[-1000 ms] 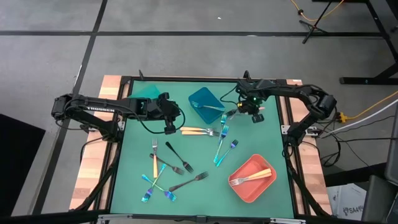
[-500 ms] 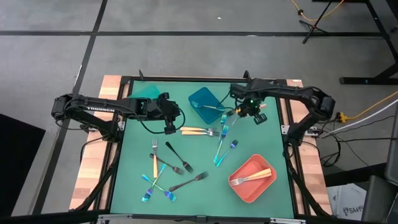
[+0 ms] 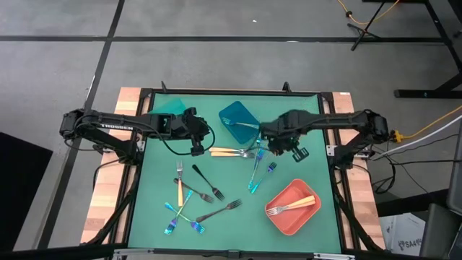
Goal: Sort silverware by color (type)
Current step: Put the orange fork into the orange bin
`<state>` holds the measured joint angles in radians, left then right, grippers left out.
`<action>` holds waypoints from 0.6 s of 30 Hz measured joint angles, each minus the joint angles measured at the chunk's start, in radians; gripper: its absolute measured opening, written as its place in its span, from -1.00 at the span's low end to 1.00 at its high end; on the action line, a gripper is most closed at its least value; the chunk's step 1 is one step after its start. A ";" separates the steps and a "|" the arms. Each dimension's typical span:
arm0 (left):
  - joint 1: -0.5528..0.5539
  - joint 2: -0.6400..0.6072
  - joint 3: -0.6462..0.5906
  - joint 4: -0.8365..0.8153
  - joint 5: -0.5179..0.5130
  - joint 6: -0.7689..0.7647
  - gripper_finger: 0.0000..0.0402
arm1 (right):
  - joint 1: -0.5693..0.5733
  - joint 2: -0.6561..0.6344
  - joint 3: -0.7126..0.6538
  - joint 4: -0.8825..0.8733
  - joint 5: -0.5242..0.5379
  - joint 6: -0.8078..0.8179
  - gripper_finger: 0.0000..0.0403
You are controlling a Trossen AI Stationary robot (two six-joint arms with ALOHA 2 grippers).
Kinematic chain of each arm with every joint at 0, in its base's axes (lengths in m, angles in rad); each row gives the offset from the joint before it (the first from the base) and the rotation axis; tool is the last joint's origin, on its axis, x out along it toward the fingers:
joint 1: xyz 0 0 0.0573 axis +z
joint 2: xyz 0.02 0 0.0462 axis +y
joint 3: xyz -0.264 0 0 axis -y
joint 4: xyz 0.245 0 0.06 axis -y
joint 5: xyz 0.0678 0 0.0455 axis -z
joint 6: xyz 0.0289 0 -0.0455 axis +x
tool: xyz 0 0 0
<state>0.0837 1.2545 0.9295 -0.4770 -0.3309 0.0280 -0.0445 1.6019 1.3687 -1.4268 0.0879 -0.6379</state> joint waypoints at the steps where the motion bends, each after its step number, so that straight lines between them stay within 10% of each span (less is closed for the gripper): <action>1: 0.000 0.000 0.000 0.000 0.000 0.000 -0.81 | 0.027 -0.004 0.001 -0.005 0.000 0.011 -0.94; 18: 0.000 0.000 0.000 0.000 0.002 -0.002 -0.81 | 0.403 -0.011 0.001 -0.038 -0.186 0.622 -0.94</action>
<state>0.0837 1.2545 0.9295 -0.4774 -0.3294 0.0265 0.3586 1.5909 1.3701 -1.4652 -0.0982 -0.0161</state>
